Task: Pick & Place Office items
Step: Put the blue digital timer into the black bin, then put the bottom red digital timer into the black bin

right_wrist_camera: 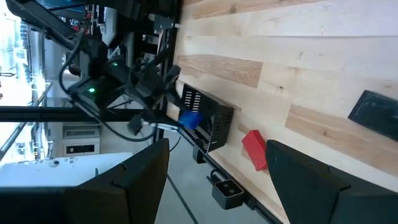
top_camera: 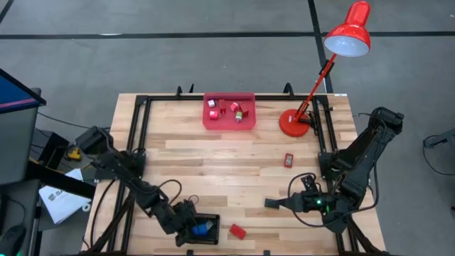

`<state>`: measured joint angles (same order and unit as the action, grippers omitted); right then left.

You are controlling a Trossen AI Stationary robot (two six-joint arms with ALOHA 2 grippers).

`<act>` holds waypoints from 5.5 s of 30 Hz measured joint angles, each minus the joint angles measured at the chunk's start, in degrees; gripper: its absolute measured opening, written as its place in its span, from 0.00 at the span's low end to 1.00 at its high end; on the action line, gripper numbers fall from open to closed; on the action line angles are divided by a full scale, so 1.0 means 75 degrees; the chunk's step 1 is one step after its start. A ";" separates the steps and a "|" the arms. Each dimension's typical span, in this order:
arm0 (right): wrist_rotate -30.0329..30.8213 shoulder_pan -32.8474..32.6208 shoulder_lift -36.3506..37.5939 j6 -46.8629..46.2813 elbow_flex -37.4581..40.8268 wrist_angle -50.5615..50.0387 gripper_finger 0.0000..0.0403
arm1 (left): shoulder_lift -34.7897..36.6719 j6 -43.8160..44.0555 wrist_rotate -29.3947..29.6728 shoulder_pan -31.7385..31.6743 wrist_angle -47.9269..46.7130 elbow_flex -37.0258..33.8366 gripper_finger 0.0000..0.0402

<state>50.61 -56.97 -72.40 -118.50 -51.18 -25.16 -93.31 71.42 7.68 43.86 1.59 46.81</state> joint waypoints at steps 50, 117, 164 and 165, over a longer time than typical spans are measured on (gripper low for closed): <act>-0.0131 0.0275 -0.0003 0.4914 -0.0092 0.1891 0.65 | 0.1989 -0.2586 0.1585 -0.1551 0.0826 0.0015 0.60; -0.6516 0.2911 -0.8081 0.6018 -0.7842 -0.3948 0.85 | 0.6392 -0.6277 0.0769 -0.5689 -0.1886 0.0006 0.60; -0.6149 0.2914 -0.8976 0.5592 -0.8609 -0.4271 0.63 | 0.6392 -0.6231 0.0644 -0.5689 -0.1865 0.0006 0.60; -0.6149 0.2914 -0.8976 0.5590 -0.8609 -0.4305 0.61 | 0.6392 -0.6232 0.0644 -0.5689 -0.1865 0.0006 0.60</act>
<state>4.49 -35.11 -139.72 -76.57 -115.74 -57.45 -45.36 24.68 12.51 1.19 -12.40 46.85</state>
